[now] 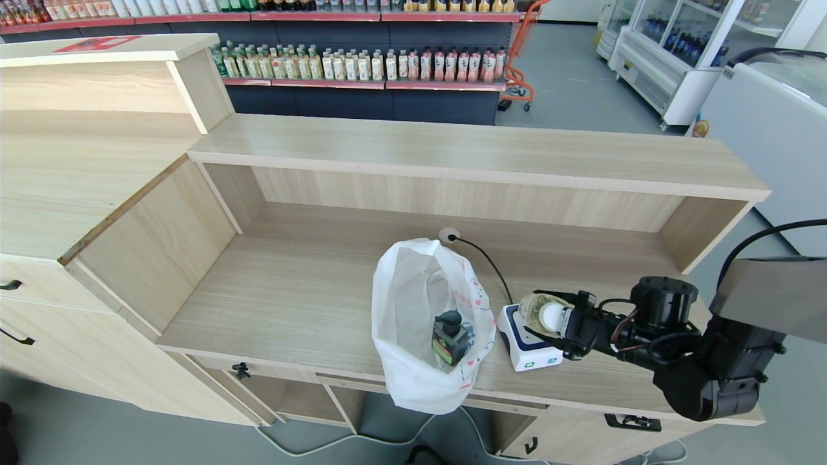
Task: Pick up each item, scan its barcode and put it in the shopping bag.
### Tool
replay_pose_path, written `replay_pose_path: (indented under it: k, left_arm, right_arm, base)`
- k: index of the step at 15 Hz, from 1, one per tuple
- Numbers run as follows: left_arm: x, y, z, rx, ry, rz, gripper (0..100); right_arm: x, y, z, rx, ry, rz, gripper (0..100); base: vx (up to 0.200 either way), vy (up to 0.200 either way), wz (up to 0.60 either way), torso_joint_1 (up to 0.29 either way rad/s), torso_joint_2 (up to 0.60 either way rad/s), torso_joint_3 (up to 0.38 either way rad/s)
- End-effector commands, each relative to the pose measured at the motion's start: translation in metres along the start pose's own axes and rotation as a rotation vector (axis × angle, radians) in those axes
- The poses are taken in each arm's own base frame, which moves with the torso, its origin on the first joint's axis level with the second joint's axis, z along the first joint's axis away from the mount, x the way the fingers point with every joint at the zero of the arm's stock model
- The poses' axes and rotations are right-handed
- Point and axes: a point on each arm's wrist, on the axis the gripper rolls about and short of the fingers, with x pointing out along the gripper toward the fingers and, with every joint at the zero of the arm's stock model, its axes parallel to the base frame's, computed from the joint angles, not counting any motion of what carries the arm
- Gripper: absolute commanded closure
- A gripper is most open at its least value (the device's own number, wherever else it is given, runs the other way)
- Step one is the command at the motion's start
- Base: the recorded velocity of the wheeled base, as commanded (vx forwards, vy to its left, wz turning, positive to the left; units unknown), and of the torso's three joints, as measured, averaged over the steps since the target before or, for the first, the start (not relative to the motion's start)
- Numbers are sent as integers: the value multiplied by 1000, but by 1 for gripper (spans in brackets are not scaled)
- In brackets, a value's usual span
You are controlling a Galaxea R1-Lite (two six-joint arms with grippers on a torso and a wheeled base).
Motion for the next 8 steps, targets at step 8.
replay_pose_path:
  k: [8]
  left_arm:
    - [0,0,0,0,1,0,100]
  right_arm:
    - [-5,-8,9,18,-35,-5,100]
  base:
    - [0,0,0,0,0,0]
